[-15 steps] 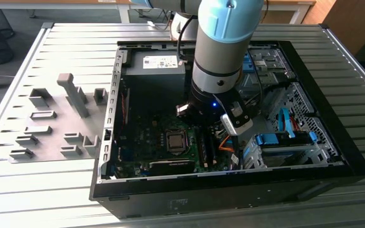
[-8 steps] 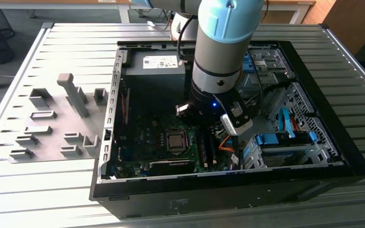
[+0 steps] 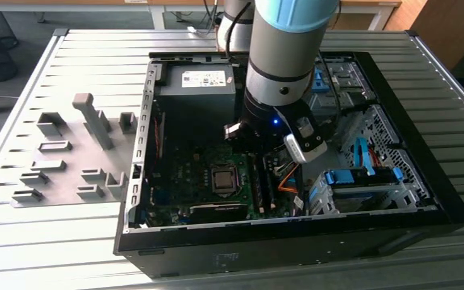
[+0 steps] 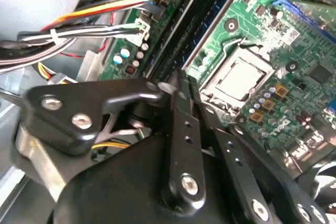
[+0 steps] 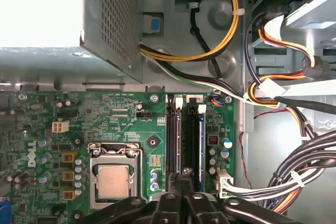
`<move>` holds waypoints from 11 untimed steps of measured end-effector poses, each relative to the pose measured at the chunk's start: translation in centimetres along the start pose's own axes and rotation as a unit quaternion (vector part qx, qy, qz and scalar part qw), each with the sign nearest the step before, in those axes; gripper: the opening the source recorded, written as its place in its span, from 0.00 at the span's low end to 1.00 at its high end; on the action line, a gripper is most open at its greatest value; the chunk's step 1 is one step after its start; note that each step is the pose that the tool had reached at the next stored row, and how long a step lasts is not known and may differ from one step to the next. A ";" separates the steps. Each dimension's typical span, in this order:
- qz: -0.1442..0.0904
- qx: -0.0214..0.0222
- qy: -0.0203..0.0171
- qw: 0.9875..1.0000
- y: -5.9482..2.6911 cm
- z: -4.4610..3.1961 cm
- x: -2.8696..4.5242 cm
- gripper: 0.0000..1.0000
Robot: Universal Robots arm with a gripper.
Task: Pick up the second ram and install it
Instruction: 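Press down the second ram until it locks into place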
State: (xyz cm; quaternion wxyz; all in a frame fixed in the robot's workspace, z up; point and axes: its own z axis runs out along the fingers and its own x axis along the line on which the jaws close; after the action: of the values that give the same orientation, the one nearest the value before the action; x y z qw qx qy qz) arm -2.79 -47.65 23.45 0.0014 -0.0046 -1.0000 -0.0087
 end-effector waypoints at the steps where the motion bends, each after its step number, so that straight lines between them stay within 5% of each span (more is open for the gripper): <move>1: 0.000 0.000 0.000 1.000 0.00 0.00 0.00 0.13; 11: 0.000 0.000 0.000 1.000 -0.01 0.77 0.00 0.11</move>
State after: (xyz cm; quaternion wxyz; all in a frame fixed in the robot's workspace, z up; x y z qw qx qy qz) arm -2.79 -47.65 22.68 0.0015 -0.0045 -1.0000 -0.0087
